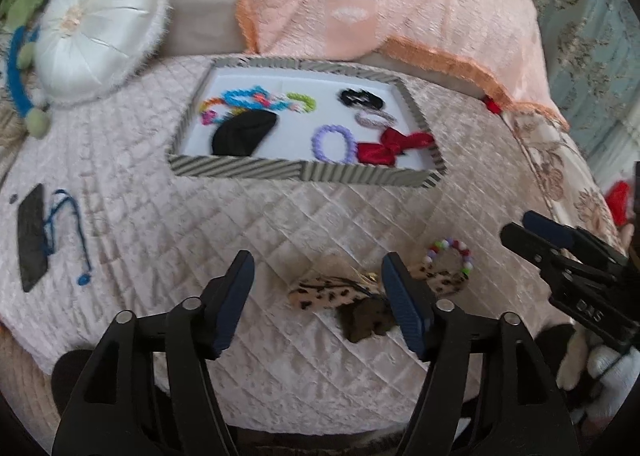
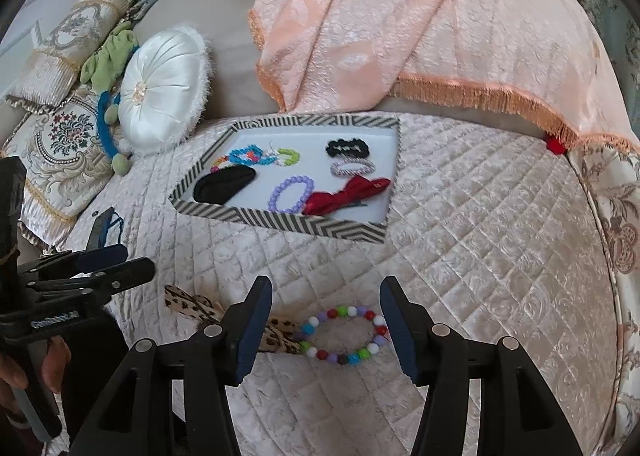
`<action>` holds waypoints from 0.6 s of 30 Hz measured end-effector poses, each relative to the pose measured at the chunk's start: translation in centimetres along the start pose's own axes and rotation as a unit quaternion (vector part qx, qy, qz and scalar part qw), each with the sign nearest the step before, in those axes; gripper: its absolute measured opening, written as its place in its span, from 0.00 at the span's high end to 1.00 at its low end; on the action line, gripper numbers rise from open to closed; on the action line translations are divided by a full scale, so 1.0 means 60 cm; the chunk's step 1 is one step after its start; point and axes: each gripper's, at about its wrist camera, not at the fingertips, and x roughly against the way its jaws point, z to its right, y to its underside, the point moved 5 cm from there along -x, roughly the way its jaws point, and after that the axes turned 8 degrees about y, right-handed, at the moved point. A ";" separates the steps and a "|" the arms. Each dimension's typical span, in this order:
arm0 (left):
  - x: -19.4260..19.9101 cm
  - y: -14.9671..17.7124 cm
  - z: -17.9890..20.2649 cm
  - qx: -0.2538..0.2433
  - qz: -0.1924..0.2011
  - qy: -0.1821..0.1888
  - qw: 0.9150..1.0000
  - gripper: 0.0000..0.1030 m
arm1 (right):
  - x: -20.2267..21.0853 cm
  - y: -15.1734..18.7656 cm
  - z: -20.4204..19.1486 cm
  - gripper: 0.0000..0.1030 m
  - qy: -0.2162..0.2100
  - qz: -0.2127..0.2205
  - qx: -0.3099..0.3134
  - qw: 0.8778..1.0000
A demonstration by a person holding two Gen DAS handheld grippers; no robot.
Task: Organize jewelry
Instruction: 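Grasp the leopard-print bow with the left gripper while the right grasps the round-bead bracelet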
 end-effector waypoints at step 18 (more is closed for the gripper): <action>-0.124 0.049 0.050 -0.123 -0.082 0.006 0.989 0.31 | -0.116 0.067 0.066 0.48 0.036 -0.072 -0.004 0.997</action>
